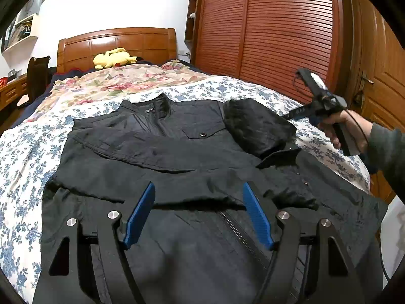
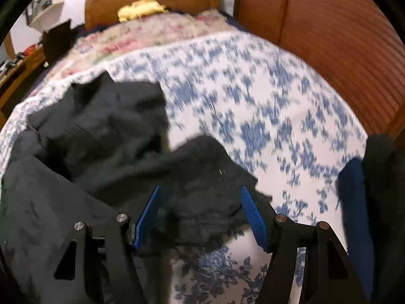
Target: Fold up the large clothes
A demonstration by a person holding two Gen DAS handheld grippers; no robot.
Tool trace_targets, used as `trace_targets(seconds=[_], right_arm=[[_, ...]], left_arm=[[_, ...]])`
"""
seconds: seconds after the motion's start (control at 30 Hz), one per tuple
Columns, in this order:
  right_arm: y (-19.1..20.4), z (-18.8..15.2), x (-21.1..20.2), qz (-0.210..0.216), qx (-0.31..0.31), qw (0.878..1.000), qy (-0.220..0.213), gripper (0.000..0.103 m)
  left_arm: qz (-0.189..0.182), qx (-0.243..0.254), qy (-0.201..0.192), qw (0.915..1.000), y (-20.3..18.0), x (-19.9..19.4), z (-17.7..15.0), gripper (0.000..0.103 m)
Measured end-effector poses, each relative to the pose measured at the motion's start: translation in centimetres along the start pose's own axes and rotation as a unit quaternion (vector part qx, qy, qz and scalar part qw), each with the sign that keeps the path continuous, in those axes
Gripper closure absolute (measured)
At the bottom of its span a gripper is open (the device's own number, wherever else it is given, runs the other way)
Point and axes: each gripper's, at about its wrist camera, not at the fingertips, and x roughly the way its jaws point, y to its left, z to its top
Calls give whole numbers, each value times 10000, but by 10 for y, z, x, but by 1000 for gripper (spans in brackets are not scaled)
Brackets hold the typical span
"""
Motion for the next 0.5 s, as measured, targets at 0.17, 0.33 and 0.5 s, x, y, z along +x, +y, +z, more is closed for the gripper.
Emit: trace_targets(seconds=[0.17,0.33,0.5], right_arm=[[0,-9,24,65,83,9991,417,36],[-2,-14,48,12,46,9972,750,36],[6,-19,53,77,-121,9970,766,49]], left_arm=[[-10,29,31,10000,-1,3,-1,30],[-12,48,46,10000,-2,4,-1,31],[-5,50,62,10000,-2,4,-2,31]])
